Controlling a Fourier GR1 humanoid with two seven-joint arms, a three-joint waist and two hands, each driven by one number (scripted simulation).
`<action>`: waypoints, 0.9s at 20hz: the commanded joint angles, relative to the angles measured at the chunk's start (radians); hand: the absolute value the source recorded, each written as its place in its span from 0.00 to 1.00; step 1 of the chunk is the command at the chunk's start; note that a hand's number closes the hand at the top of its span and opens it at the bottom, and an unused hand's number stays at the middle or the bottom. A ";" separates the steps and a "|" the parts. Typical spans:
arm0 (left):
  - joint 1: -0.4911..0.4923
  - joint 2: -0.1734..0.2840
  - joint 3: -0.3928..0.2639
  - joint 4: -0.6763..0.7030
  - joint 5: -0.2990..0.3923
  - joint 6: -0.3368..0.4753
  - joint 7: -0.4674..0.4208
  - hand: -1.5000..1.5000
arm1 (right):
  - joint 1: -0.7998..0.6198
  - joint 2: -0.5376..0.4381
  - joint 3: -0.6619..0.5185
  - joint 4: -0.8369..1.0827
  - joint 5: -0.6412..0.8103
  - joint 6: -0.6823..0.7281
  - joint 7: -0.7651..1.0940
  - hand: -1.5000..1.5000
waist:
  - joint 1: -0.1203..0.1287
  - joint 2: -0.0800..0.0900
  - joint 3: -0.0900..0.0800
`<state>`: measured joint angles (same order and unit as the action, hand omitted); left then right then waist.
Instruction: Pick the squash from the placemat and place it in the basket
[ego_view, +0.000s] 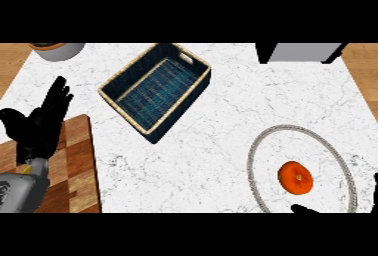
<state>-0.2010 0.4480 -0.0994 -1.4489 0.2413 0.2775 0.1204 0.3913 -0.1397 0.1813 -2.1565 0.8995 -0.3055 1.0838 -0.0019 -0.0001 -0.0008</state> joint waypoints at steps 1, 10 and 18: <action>0.041 -0.016 0.015 -0.037 -0.027 -0.013 0.000 0.50 | -0.046 0.073 -0.005 0.108 0.036 -0.067 0.000 0.00 | 0.002 -0.001 0.001; 0.022 -0.039 0.068 -0.060 -0.061 -0.055 0.050 0.50 | -0.076 0.138 -0.007 0.204 0.165 -0.118 -0.053 0.00 | 0.003 -0.001 0.001; 0.005 -0.127 0.089 0.061 -0.127 -0.077 -0.042 0.50 | -0.045 0.139 0.046 0.298 0.157 -0.242 -0.100 0.00 | -0.002 0.000 0.001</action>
<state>-0.1921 0.3527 -0.0184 -1.4215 0.1446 0.2036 0.1006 0.3514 -0.0063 0.1860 -1.9291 1.0314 -0.4531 0.9643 -0.0031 -0.0006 -0.0001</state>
